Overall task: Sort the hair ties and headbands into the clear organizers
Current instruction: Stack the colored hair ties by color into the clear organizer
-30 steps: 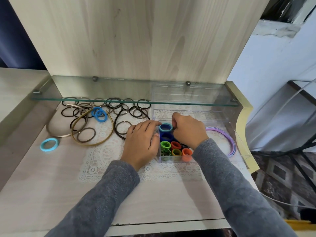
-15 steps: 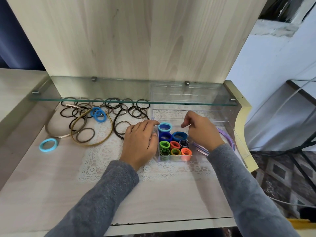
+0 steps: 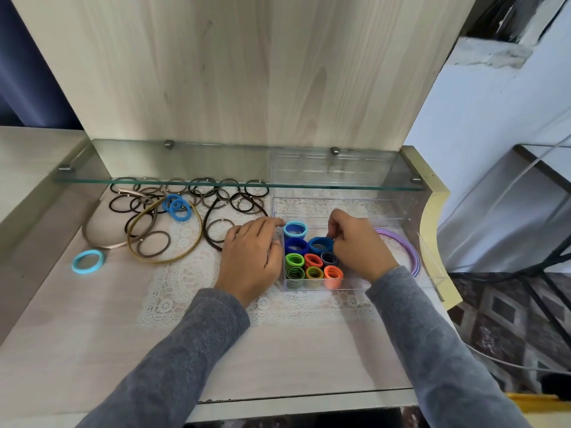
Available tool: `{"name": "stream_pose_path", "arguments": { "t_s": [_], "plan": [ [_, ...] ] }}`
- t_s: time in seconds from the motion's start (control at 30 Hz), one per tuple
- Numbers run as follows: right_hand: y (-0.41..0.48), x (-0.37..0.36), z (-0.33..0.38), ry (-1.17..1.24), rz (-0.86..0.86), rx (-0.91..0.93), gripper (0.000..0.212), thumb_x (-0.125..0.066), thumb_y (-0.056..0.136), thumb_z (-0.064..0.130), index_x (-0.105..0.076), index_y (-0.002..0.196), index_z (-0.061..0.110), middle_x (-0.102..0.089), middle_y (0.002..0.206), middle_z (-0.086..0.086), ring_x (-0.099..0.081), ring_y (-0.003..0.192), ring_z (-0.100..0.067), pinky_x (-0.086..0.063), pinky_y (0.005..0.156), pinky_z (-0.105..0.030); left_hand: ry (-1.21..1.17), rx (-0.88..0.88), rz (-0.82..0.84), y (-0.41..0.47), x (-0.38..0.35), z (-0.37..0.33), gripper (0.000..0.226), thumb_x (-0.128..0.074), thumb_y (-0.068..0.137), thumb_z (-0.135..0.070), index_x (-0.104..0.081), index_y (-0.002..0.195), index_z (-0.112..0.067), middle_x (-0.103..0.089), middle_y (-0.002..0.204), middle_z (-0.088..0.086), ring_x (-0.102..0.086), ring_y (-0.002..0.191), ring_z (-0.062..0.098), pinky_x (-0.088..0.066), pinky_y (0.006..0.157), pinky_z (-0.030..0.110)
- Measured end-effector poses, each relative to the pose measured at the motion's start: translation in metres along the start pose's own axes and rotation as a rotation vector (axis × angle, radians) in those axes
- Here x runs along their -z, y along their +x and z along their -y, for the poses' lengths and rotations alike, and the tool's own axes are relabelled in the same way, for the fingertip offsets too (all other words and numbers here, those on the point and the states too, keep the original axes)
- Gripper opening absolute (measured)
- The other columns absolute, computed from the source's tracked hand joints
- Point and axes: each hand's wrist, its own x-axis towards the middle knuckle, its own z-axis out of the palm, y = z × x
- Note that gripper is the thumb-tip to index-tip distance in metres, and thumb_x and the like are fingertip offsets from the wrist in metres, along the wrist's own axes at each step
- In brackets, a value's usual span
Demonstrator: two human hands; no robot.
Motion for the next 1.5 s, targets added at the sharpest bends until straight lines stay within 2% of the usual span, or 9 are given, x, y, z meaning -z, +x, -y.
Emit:
{"name": "stream_pose_path", "arguments": {
  "t_s": [0.37,0.6,0.77,0.9,1.07,1.2,1.3,1.4,1.5],
  "plan": [
    [-0.002,-0.001,0.008,-0.043,0.032,-0.012,0.026,-0.040,0.077,-0.007,-0.050,0.090,0.014,-0.061,0.086,-0.011,-0.057,0.074,-0.028,-0.054,0.067,-0.044,0.057,-0.044,-0.040,0.000,0.002,-0.002,0.041,-0.035,0.089,-0.028,-0.060,0.120,-0.024,-0.064,0.118,-0.009,-0.056,0.109,0.010,-0.033,0.097,0.034],
    [-0.008,-0.003,0.010,-0.046,-0.001,-0.038,0.027,-0.043,0.080,-0.005,-0.051,0.095,0.015,-0.064,0.097,-0.010,-0.059,0.083,-0.026,-0.055,0.075,-0.046,0.171,-0.091,-0.034,-0.002,0.006,-0.006,0.043,-0.038,0.087,-0.028,-0.065,0.119,-0.020,-0.069,0.117,-0.004,-0.062,0.107,0.014,-0.037,0.093,0.036],
    [-0.017,-0.014,0.017,-0.132,-0.164,0.019,0.028,-0.047,0.084,-0.001,-0.054,0.106,0.015,-0.062,0.108,-0.007,-0.054,0.096,-0.025,-0.050,0.079,-0.041,0.131,-0.029,-0.080,-0.006,0.016,0.001,0.042,-0.039,0.084,-0.025,-0.065,0.117,-0.021,-0.068,0.115,-0.005,-0.062,0.103,0.014,-0.041,0.095,0.038],
    [-0.019,-0.028,0.035,-0.071,-0.386,0.145,0.021,-0.052,0.082,0.004,-0.056,0.101,0.012,-0.063,0.100,-0.005,-0.052,0.086,-0.022,-0.049,0.073,-0.040,0.176,0.035,-0.129,-0.016,0.026,0.018,0.041,-0.043,0.082,-0.025,-0.064,0.116,-0.020,-0.066,0.116,-0.004,-0.060,0.107,0.016,-0.041,0.095,0.037],
    [-0.023,-0.052,0.073,0.060,-0.511,0.304,0.019,-0.056,0.081,0.002,-0.056,0.099,0.009,-0.059,0.096,-0.004,-0.052,0.085,-0.021,-0.047,0.073,-0.035,0.278,0.151,-0.161,-0.029,0.041,0.044,0.041,-0.043,0.082,-0.027,-0.064,0.116,-0.016,-0.063,0.125,0.003,-0.057,0.116,0.024,-0.041,0.097,0.042],
    [-0.024,-0.075,0.104,0.040,-0.476,0.388,0.021,-0.055,0.084,0.008,-0.058,0.104,0.010,-0.059,0.101,-0.003,-0.053,0.090,-0.018,-0.047,0.078,-0.032,0.332,0.228,-0.143,-0.039,0.053,0.067,0.048,-0.040,0.081,-0.029,-0.064,0.119,-0.013,-0.061,0.132,0.011,-0.055,0.124,0.032,-0.041,0.103,0.050],
    [-0.024,-0.090,0.119,-0.019,-0.408,0.444,0.028,-0.046,0.086,0.016,-0.060,0.110,0.011,-0.060,0.106,-0.003,-0.054,0.097,-0.019,-0.048,0.084,-0.033,0.359,0.287,-0.130,-0.043,0.057,0.082,0.052,-0.037,0.081,-0.029,-0.064,0.123,-0.011,-0.058,0.137,0.015,-0.051,0.129,0.037,-0.038,0.105,0.052],
    [-0.022,-0.105,0.126,-0.087,-0.326,0.440,0.042,-0.037,0.084,0.024,-0.059,0.118,0.012,-0.061,0.116,-0.004,-0.054,0.107,-0.020,-0.049,0.090,-0.036,0.381,0.320,-0.107,-0.045,0.058,0.091,0.055,-0.036,0.084,-0.031,-0.062,0.127,-0.010,-0.055,0.142,0.016,-0.048,0.134,0.038,-0.037,0.106,0.055],
    [-0.017,-0.121,0.127,-0.140,-0.252,0.402,0.048,-0.037,0.084,0.025,-0.056,0.126,0.010,-0.058,0.127,-0.007,-0.051,0.119,-0.023,-0.045,0.099,-0.041,0.404,0.342,-0.058,-0.042,0.057,0.096,0.062,-0.028,0.086,-0.037,-0.058,0.134,-0.013,-0.049,0.148,0.014,-0.042,0.139,0.036,-0.031,0.110,0.055]
  ]
}}
